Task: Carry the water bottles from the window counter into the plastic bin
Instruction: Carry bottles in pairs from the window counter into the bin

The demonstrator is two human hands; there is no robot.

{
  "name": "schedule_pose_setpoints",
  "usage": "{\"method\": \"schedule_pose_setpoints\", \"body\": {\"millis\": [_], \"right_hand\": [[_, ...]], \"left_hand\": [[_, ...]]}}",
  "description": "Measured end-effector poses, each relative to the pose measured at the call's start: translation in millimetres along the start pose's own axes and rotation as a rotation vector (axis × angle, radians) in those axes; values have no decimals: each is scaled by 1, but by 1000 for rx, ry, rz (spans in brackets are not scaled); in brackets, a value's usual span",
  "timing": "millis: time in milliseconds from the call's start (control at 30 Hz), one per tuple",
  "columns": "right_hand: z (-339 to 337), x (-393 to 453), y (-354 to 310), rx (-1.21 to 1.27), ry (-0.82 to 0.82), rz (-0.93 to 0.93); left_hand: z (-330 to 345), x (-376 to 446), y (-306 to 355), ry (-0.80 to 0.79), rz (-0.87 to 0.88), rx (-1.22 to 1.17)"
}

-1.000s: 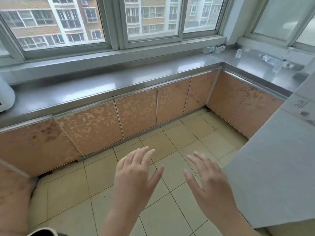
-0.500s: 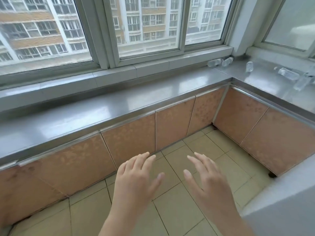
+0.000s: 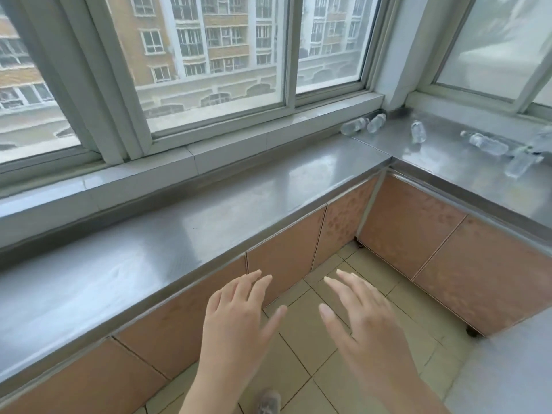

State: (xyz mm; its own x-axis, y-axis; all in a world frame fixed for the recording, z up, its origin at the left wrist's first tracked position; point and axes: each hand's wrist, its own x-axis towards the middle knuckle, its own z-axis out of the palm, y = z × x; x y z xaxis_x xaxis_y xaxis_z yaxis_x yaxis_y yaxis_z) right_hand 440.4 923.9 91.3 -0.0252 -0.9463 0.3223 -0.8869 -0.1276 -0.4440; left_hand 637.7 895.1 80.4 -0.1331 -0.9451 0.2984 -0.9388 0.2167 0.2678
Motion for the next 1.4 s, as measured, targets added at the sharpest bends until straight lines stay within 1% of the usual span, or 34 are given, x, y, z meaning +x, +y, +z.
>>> {"method": "schedule_pose_setpoints", "body": {"millis": [233,367,500,733,900,1167,1400], "right_hand": [[9,102,33,-78,88,170],[8,142,63,-81,128,248],[8,182,110,-54,106,314],[-8,267,221,-84,83,342],[-28,331,291,-81,47,345],[-34,435,373,-46,-18,324],[-19,541,448,-53,-78,340]], "left_hand": [[33,152,8,-75,182,-41],[59,211,30,-102,265,-63],[94,262,61,-94,315,-107],[166,363,147,-129,325,-163],[196,431,199,-121,305,-167],[246,534,240,-120,241,-107],[314,647,269,-134,255,-108]]}}
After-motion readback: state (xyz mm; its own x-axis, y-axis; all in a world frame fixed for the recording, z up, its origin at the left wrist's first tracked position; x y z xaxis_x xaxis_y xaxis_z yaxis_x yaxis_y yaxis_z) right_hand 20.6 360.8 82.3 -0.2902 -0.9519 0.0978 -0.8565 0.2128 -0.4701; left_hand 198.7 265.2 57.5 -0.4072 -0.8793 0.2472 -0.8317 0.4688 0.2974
